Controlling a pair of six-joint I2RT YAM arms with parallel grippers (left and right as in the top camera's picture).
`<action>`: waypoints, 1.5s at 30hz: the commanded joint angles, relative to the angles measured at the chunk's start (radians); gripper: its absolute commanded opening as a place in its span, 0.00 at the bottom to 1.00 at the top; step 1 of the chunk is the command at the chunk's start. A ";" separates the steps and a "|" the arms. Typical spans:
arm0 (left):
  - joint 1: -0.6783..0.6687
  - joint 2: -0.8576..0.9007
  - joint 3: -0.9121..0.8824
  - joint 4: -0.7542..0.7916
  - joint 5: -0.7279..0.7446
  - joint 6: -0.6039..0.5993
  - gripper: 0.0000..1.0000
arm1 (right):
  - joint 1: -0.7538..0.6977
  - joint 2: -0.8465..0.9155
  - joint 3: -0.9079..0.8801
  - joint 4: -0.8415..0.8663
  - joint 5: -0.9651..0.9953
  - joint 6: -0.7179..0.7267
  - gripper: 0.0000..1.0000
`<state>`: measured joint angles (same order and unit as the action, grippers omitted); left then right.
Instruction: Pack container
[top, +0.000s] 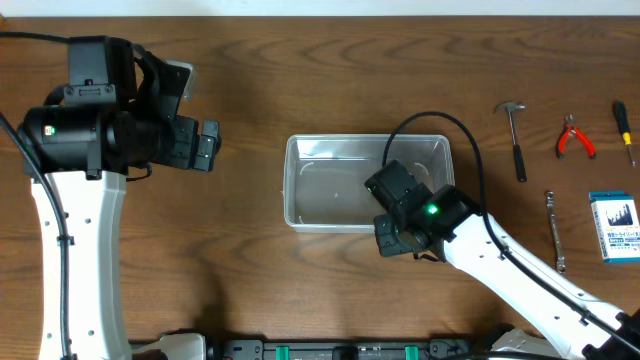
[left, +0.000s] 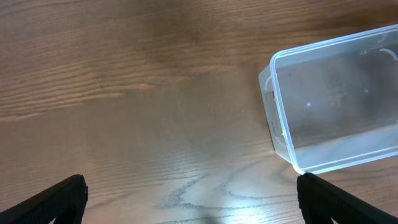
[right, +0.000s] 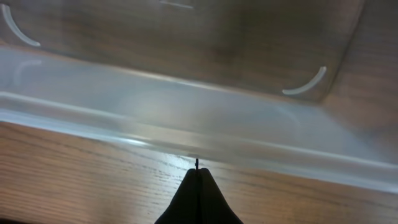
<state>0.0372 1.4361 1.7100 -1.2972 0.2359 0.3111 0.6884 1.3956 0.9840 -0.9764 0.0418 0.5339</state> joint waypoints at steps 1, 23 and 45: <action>-0.004 -0.005 0.006 0.000 -0.003 -0.006 0.98 | -0.006 -0.015 -0.009 0.007 0.014 -0.014 0.01; -0.004 -0.005 0.006 0.000 -0.003 -0.006 0.98 | -0.038 0.025 -0.011 0.027 0.012 -0.042 0.01; -0.004 -0.005 0.006 -0.002 -0.003 -0.006 0.98 | -0.040 0.031 -0.011 0.061 -0.002 -0.053 0.01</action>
<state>0.0372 1.4361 1.7100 -1.2976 0.2359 0.3111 0.6640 1.4185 0.9787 -0.9195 0.0410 0.4923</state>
